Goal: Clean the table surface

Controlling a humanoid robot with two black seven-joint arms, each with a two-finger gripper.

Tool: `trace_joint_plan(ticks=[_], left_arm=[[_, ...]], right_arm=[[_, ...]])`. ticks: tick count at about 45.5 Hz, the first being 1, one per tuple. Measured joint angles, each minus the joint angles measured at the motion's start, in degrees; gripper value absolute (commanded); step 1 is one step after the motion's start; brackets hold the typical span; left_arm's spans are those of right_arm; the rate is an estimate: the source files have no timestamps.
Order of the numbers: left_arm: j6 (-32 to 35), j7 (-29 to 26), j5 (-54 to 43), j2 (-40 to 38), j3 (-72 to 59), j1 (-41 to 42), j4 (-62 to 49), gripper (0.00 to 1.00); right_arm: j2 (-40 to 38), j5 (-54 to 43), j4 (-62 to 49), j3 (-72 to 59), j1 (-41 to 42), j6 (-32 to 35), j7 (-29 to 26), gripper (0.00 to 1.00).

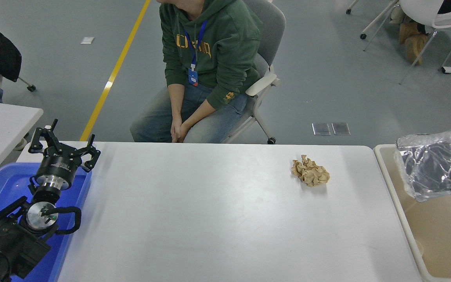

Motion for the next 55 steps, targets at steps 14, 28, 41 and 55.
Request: trace_joint_plan(ticks=[14, 28, 41, 55], left_arm=[[0.00, 0.00, 0.01, 0.00, 0.00, 0.00, 0.02, 1.00], [0.00, 0.00, 0.01, 0.00, 0.00, 0.00, 0.01, 1.00], [0.00, 0.00, 0.00, 0.00, 0.00, 0.00, 0.01, 1.00], [0.00, 0.00, 0.00, 0.00, 0.00, 0.00, 0.02, 1.00]], right_arm=[[8.58, -1.90, -15.35, -0.21, 1.56, 0.44, -0.84, 0.00], [16.46, -5.17, -28.06, -0.95, 4.05, 0.66, -1.08, 0.00], [23.41, -8.32, -39.37, -1.31, 5.74, 0.78, -1.07, 0.00], [31.25, -10.42, -52.73, -5.89, 8.86, 0.70, 0.23, 0.00]])
